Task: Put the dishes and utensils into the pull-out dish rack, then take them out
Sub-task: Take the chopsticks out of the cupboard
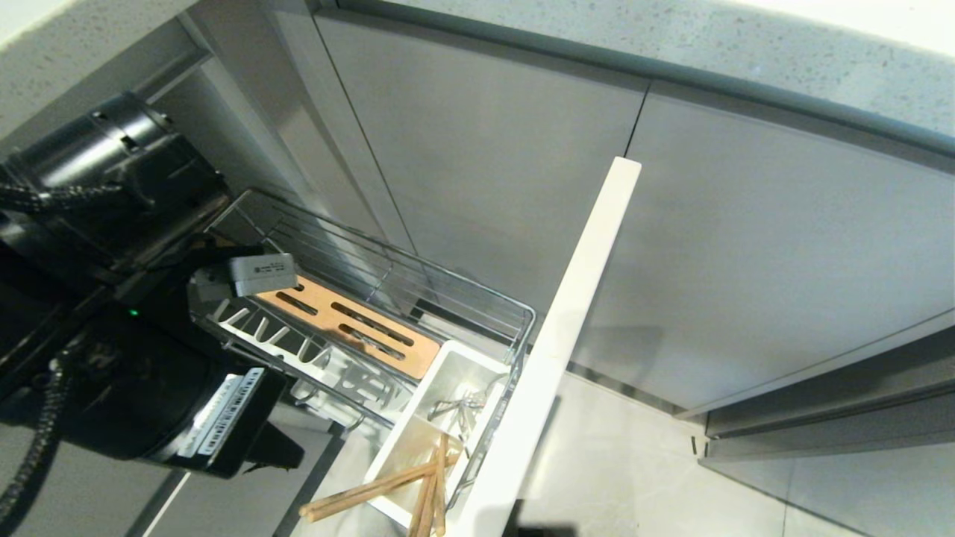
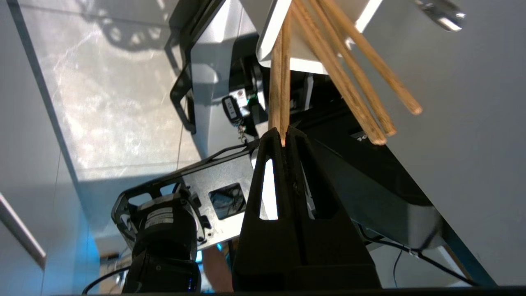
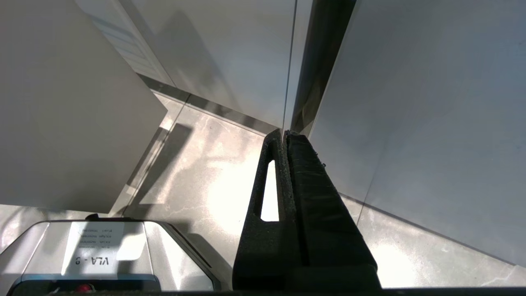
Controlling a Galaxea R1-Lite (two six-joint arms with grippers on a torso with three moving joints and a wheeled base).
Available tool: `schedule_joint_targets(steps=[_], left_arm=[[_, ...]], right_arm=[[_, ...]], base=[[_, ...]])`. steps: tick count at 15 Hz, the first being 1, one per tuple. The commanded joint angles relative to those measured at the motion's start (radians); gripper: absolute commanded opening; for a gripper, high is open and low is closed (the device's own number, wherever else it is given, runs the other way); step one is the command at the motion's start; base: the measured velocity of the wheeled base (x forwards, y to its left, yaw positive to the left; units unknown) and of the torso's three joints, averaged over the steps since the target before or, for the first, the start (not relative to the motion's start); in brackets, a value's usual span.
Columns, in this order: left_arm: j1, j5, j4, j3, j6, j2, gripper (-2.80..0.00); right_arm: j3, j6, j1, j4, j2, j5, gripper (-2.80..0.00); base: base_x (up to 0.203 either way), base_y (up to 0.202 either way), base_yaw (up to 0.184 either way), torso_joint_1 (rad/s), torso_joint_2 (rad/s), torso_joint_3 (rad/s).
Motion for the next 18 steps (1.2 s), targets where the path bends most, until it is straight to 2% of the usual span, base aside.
schedule_joint_targets(steps=[1, 5, 6, 11, 13, 16, 18], left_arm=[[-0.001, 0.000, 0.017, 0.000, -0.005, 0.058, -2.80], [-0.001, -0.043, 0.086, -0.027, -0.003, 0.132, -2.80], [-0.001, -0.053, 0.090, -0.032, -0.002, 0.139, 0.00], [0.004, -0.072, 0.092, -0.038, -0.004, 0.188, 0.00], [0.032, -0.066, 0.109, -0.036, 0.003, 0.238, 0.00], [0.050, -0.067, 0.183, -0.036, 0.080, 0.285, 0.00], [0.054, -0.070, 0.187, -0.036, 0.088, 0.299, 0.00]], right_arm=[[0.002, 0.000, 0.000, 0.000, 0.001, 0.000, -2.80], [0.002, 0.000, 0.000, 0.000, 0.001, 0.000, -2.80], [0.002, 0.000, 0.000, 0.000, 0.001, 0.000, -2.80], [0.002, 0.000, 0.000, 0.000, 0.001, 0.000, -2.80], [0.002, 0.000, 0.000, 0.000, 0.001, 0.000, -2.80], [0.002, 0.000, 0.000, 0.000, 0.001, 0.000, -2.80], [0.002, 0.000, 0.000, 0.000, 0.001, 0.000, -2.80]], base=[[0.000, 0.000, 0.000, 0.000, 0.00, 0.000], [0.000, 0.000, 0.000, 0.000, 0.00, 0.000], [0.000, 0.000, 0.000, 0.000, 0.00, 0.000], [0.000, 0.000, 0.000, 0.000, 0.00, 0.000], [0.000, 0.000, 0.000, 0.000, 0.00, 0.000], [0.000, 0.000, 0.000, 0.000, 0.00, 0.000], [0.000, 0.000, 0.000, 0.000, 0.00, 0.000]])
